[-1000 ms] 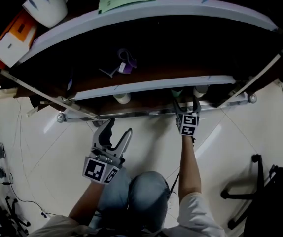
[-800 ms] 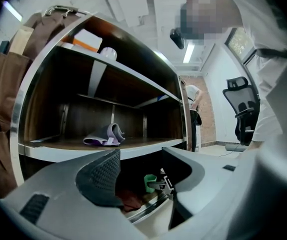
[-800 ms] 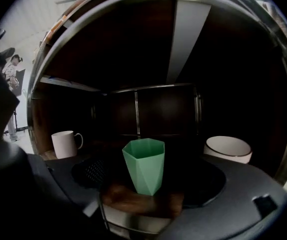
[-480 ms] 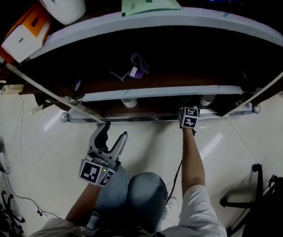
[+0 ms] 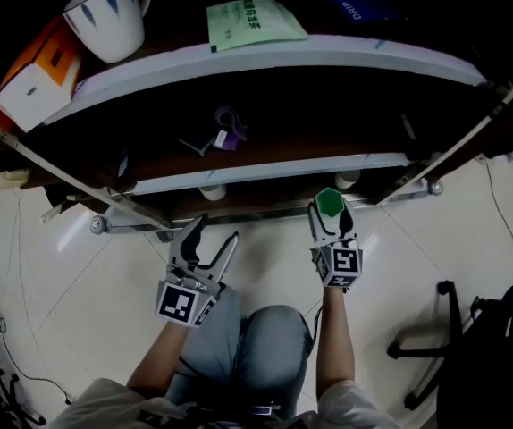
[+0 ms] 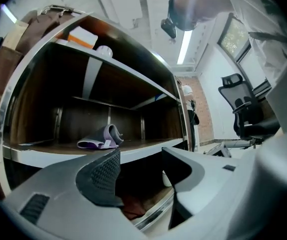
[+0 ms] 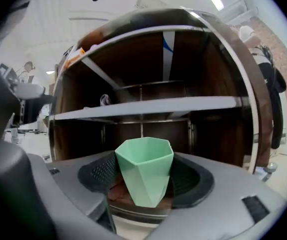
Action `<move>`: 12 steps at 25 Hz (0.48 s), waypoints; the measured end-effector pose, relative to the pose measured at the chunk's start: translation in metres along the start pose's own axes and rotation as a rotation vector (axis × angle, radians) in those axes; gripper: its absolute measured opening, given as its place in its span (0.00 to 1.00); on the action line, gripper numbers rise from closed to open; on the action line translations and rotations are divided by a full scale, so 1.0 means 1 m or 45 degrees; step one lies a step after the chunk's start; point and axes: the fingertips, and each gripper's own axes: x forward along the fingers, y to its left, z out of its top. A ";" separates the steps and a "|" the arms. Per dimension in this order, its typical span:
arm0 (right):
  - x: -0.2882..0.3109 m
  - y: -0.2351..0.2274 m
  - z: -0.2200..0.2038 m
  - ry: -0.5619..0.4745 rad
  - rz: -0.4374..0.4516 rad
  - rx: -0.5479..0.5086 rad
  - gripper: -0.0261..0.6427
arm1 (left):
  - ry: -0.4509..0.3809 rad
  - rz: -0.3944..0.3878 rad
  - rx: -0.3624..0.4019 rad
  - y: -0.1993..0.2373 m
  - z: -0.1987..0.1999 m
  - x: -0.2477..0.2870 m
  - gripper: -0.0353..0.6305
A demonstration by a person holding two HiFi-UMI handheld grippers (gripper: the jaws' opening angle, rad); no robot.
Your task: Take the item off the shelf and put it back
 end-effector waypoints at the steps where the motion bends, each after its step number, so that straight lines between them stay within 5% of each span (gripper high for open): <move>1: -0.018 0.001 0.014 -0.026 -0.011 -0.005 0.53 | -0.008 -0.006 -0.004 0.000 0.001 0.003 0.42; 12: -0.149 0.013 0.189 -0.245 -0.064 -0.155 0.53 | -0.104 -0.025 -0.054 -0.019 0.099 0.008 0.42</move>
